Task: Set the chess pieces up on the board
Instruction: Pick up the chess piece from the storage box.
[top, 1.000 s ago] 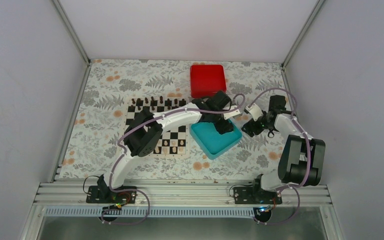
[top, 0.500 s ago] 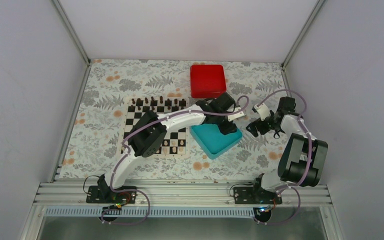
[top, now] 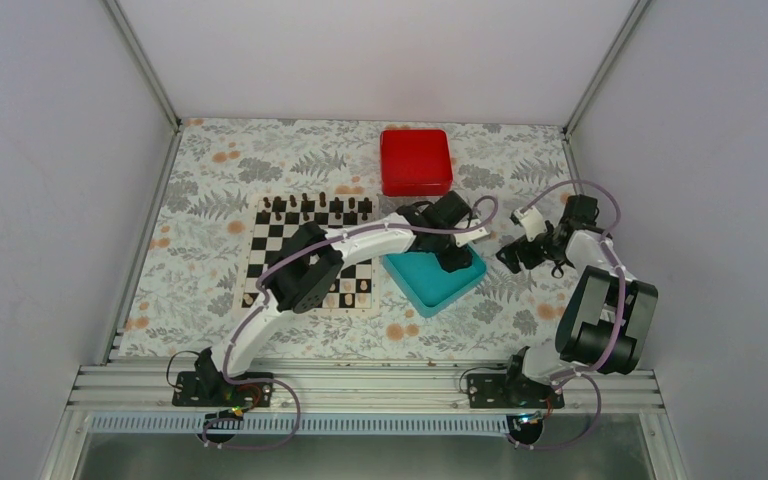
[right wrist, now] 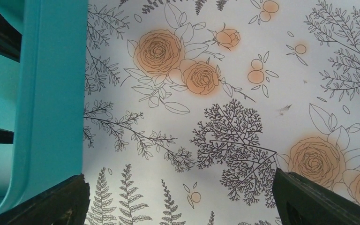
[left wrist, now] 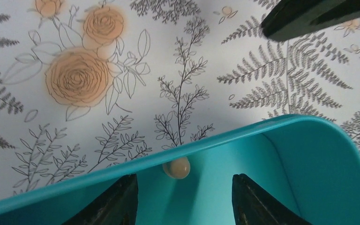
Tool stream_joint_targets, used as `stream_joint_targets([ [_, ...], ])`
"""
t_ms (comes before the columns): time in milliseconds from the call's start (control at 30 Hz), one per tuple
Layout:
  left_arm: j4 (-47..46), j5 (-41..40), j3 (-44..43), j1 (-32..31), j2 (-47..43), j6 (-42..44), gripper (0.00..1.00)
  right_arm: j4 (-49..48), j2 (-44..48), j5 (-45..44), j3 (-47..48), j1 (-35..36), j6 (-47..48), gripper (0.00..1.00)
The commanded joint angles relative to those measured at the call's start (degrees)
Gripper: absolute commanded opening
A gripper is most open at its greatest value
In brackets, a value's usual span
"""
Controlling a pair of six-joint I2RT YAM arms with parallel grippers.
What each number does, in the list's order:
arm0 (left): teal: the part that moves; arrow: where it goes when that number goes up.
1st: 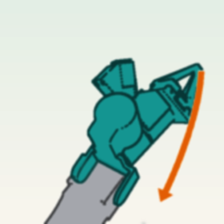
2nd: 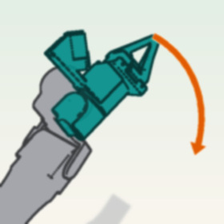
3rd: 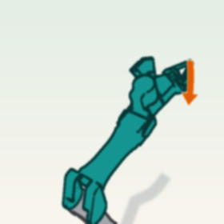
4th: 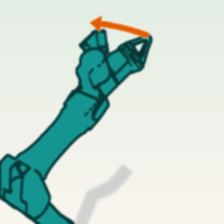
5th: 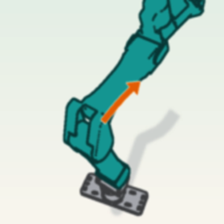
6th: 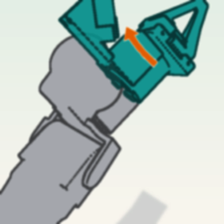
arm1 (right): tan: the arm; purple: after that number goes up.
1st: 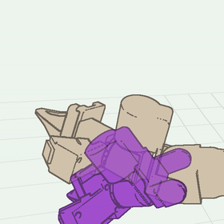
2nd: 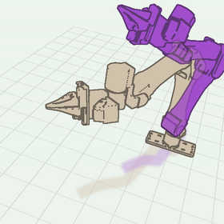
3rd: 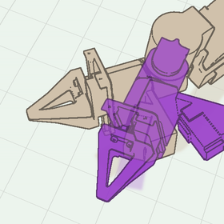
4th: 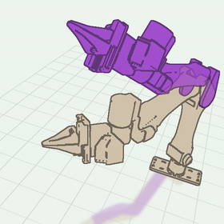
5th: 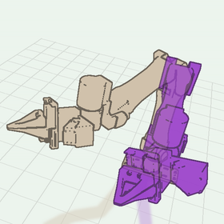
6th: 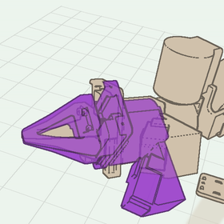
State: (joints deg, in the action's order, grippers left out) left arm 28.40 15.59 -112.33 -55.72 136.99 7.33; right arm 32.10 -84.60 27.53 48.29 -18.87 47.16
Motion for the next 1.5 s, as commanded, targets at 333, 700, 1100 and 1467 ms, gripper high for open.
stream_joint_targets([
  [333,-7.9,-4.5,5.8,-1.3,-2.6,-6.0,0.43,-1.4,-0.8,2.6,0.4,-1.6,1.2,1.0],
  [700,-15.2,-6.5,12.3,-2.0,-6.3,-9.0,0.37,-1.7,-1.3,3.0,-0.2,-2.2,1.4,1.0],
  [1100,-16.8,-7.6,10.7,-2.8,-5.2,-10.3,0.35,-1.6,-1.7,3.1,-0.2,-2.5,1.9,1.0],
  [1467,-16.3,-7.8,8.7,-3.5,-3.1,-10.9,0.33,-1.7,-2.5,3.3,-0.2,-3.0,2.2,1.0],
])
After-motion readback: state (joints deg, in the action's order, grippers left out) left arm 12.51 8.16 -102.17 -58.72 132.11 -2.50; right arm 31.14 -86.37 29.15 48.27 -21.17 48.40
